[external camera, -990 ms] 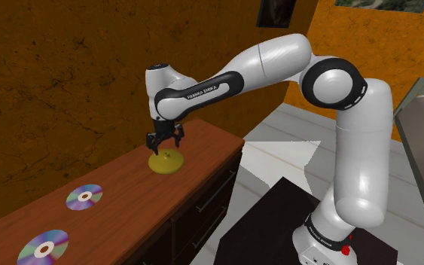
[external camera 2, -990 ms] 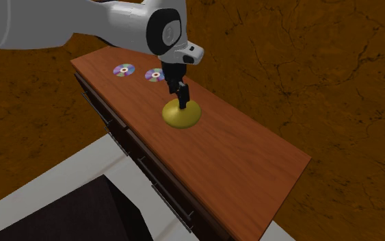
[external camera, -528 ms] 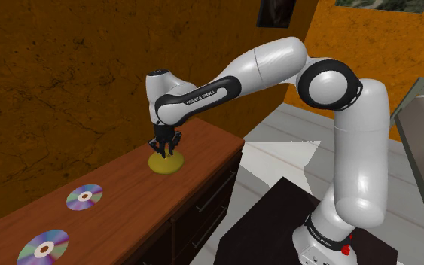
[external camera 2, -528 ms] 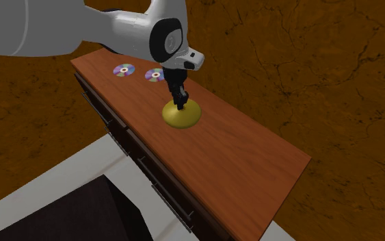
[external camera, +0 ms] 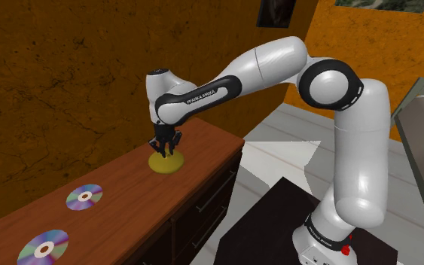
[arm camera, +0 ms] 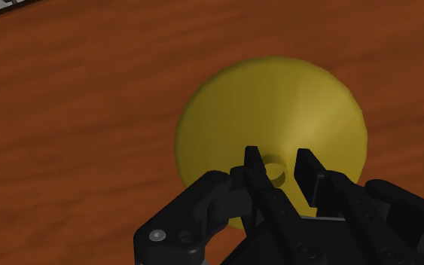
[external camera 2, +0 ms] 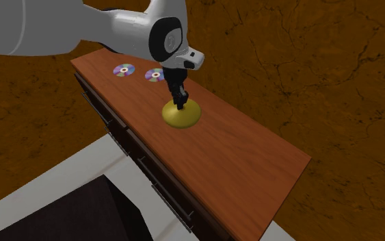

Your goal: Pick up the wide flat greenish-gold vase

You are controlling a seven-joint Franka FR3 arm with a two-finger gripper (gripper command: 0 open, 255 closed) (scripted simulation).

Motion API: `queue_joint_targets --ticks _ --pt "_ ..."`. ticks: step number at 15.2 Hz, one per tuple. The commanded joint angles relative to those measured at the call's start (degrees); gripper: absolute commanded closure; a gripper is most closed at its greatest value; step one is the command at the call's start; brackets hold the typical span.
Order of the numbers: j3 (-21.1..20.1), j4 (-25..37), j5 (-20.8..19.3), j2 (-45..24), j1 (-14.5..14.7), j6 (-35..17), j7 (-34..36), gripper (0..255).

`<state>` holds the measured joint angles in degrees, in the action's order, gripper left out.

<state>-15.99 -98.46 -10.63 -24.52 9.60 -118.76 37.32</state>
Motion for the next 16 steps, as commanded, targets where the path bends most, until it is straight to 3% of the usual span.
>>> queue_joint_targets --ticks 1,16 --pt "-0.10 0.53 0.19 0.45 -0.01 0.96 -0.11 255" --pt "-0.70 5.94 1.61 3.87 -0.18 9.60 -1.33 255"
